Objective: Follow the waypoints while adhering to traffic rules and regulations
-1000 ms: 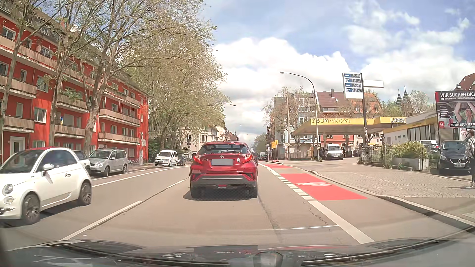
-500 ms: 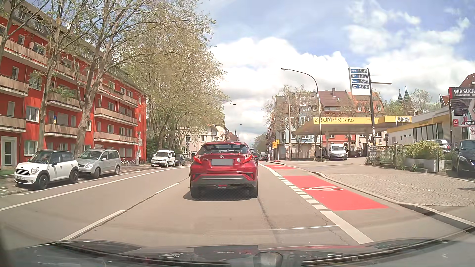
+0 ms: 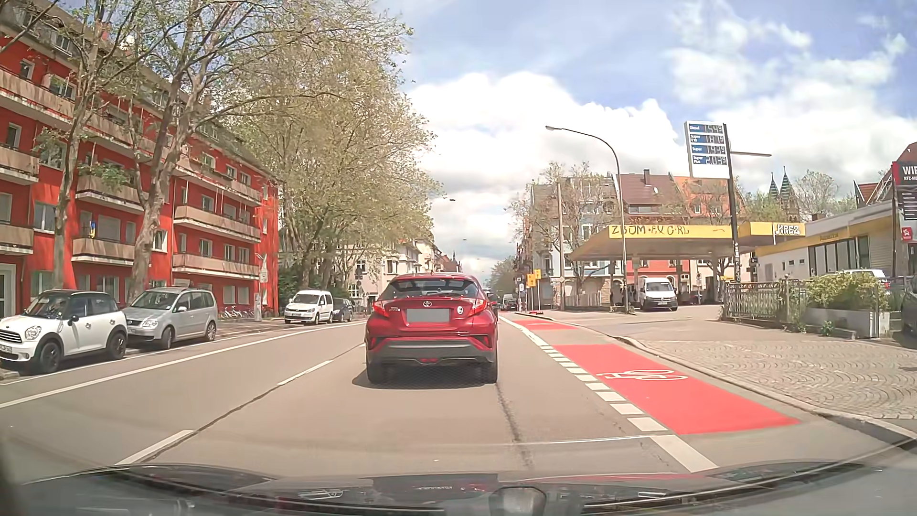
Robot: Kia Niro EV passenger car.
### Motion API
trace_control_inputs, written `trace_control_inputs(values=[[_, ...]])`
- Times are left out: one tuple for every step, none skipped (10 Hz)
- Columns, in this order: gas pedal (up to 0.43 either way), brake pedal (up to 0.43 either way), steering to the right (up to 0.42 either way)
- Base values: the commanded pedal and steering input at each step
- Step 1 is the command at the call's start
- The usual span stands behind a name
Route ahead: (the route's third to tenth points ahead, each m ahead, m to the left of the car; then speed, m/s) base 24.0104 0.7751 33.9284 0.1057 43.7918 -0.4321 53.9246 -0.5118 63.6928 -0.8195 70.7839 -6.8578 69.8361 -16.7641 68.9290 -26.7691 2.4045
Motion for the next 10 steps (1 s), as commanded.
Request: trace_control_inputs(values=[[0.0,0.0,0.0],[0.0,0.0,0.0],[0.0,0.0,0.0],[0.02,0.0,0.0],[0.039,0.0,0.0],[0.059,0.0,0.0],[0.067,0.0,0.0],[0.079,0.0,0.0],[0.079,0.0,0.0],[0.087,0.0,0.0]])
